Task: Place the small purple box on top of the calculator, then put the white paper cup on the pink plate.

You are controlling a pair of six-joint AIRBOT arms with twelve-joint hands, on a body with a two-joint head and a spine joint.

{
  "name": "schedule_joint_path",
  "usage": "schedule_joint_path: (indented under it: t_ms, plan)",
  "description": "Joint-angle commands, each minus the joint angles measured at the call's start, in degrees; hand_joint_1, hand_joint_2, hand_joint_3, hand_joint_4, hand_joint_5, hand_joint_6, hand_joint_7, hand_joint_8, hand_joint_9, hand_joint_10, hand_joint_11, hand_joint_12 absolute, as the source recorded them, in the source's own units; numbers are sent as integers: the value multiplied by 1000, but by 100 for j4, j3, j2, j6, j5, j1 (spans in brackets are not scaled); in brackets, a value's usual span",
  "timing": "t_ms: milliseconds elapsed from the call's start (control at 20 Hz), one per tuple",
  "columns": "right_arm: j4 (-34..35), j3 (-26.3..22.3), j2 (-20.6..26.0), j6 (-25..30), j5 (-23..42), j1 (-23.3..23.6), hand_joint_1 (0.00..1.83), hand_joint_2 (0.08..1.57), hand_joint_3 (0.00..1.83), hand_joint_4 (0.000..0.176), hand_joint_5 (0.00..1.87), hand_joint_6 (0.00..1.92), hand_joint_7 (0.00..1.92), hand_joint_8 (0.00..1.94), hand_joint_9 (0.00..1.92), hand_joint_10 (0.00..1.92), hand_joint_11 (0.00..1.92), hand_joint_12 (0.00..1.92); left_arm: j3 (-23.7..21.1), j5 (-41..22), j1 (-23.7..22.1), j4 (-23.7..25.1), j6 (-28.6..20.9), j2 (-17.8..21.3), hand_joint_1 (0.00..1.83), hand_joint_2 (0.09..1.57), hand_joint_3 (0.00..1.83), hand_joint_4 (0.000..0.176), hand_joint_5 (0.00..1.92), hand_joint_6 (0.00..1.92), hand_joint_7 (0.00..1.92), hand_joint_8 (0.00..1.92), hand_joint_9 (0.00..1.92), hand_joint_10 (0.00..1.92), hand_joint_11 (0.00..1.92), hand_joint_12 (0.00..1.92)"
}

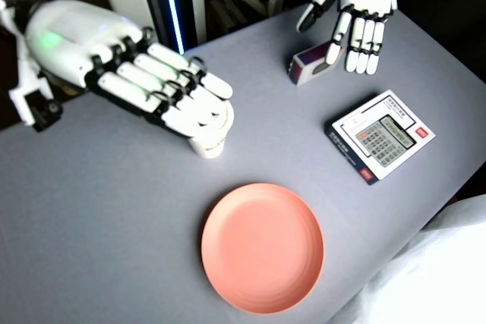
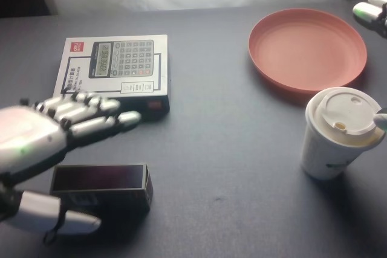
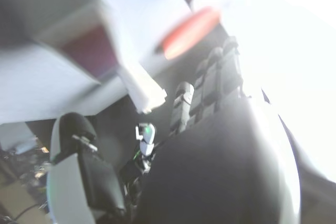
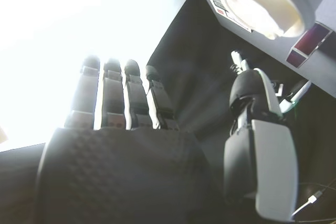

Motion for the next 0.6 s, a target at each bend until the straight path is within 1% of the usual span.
schedule_joint_path:
  t_ms: [0, 100, 200, 250, 300, 350, 400, 450, 550]
  plan:
    - [54, 40, -1, -22, 683, 96, 338, 1154, 0, 0, 0, 0, 0, 0, 0, 0, 0, 0, -34, -823, -3, -106, -15, -13, 641, 959, 0, 168, 0, 0, 0, 0, 0, 0, 0, 0]
    - [73, 46, -13, -22, 673, 110, 358, 1156, 0, 0, 0, 0, 0, 0, 0, 0, 0, 0, -30, -854, 207, -212, 24, -77, 696, 999, 0, 166, 0, 0, 0, 0, 0, 0, 0, 0]
    - [87, 48, -19, -22, 673, 107, 336, 1171, 0, 0, 0, 0, 0, 0, 0, 0, 0, 0, 8, -790, 218, -297, 153, -169, 716, 1045, 0, 143, 0, 0, 0, 0, 0, 0, 0, 0]
    - [87, 48, -21, -22, 671, 102, 333, 1174, 0, 0, 0, 0, 0, 0, 0, 0, 0, 0, 24, -765, 218, -343, 214, -208, 723, 1063, 0, 140, 0, 0, 0, 0, 0, 0, 0, 0]
    - [90, 51, -24, -21, 663, 102, 334, 1176, 0, 0, 0, 0, 0, 0, 0, 0, 0, 0, 45, -748, 218, -369, 249, -250, 742, 1070, 0, 127, 0, 0, 0, 0, 0, 0, 0, 0]
    - [96, 54, -30, -21, 663, 102, 320, 1177, 0, 0, 0, 0, 0, 0, 0, 0, 0, 0, 60, -742, 218, -386, 278, -284, 755, 1088, 0, 120, 0, 0, 0, 0, 0, 0, 0, 0]
    - [100, 54, -30, -21, 663, 102, 306, 1182, 0, 0, 0, 0, 0, 0, 0, 0, 0, 0, 63, -742, 218, -394, 303, -298, 771, 1111, 0, 124, 0, 0, 1, 0, 0, 0, 0, 0]
    - [101, 56, -30, -21, 662, 102, 314, 1194, 0, 0, 0, 0, 0, 0, 0, 0, 0, 0, 62, -725, 217, -442, 409, -319, 772, 1123, 0, 131, 0, 0, 11, 5, 0, 0, 0, 0]
    - [102, 56, -30, -21, 662, 101, 302, 1199, 0, 0, 0, 0, 0, 0, 0, 0, 0, 0, 54, -661, 217, -562, 615, -355, 804, 1158, 0, 107, 39, 17, 91, 37, 13, 6, 0, 0]
